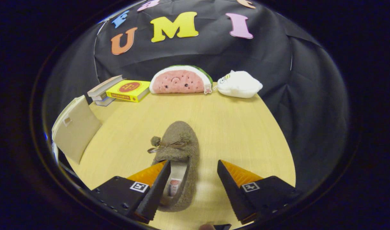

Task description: Open the storage box then place both shoes into the box .Put the left shoe in first, then the right shoe, with the right side of both shoes facing outward in a uniform manner.

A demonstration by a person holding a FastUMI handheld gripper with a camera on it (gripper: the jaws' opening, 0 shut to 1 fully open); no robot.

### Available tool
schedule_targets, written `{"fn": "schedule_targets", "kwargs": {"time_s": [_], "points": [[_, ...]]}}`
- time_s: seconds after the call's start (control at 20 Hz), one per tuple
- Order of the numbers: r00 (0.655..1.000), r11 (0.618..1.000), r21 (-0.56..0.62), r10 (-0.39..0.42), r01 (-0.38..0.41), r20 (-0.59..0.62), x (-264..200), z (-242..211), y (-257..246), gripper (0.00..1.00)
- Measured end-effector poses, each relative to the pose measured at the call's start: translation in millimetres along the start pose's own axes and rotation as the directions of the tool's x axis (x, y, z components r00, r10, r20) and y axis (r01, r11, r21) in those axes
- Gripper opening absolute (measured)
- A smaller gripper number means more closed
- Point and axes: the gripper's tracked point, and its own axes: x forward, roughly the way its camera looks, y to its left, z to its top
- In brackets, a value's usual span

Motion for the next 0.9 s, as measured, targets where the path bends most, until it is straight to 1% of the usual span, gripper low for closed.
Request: {"fn": "schedule_targets", "kwargs": {"time_s": [0.15, 0.3, 0.35, 0.4, 0.45, 0.5, 0.55, 0.7, 0.9], "points": [[0.999, 1.0, 0.017, 0.017, -0.017, -0.035, 15.5, -5.3, 1.1, 0.72], [0.997, 0.999, 0.04, 0.035, -0.032, -0.067, 24.2, -10.4, 3.9, 0.33], [0.997, 0.999, 0.037, 0.008, -0.006, -0.071, 23.6, -6.5, -2.0, 0.32], [0.999, 0.999, 0.052, -0.002, 0.005, -0.051, 25.1, -4.0, -6.1, 0.18], [0.998, 0.999, 0.046, -0.001, 0.004, -0.062, 26.1, -6.8, -2.3, 0.04], [0.998, 0.999, 0.051, -0.008, 0.01, -0.055, 24.4, -3.9, -4.2, 0.04], [0.998, 0.998, 0.059, -0.003, 0.007, -0.056, 25.4, -5.6, -0.5, 0.0], [0.997, 0.99, 0.135, 0.043, -0.034, -0.063, 15.6, -6.3, 13.8, 0.0], [0.998, 0.978, 0.202, 0.049, -0.042, -0.032, -2.5, 5.0, 35.5, 0.0]]}}
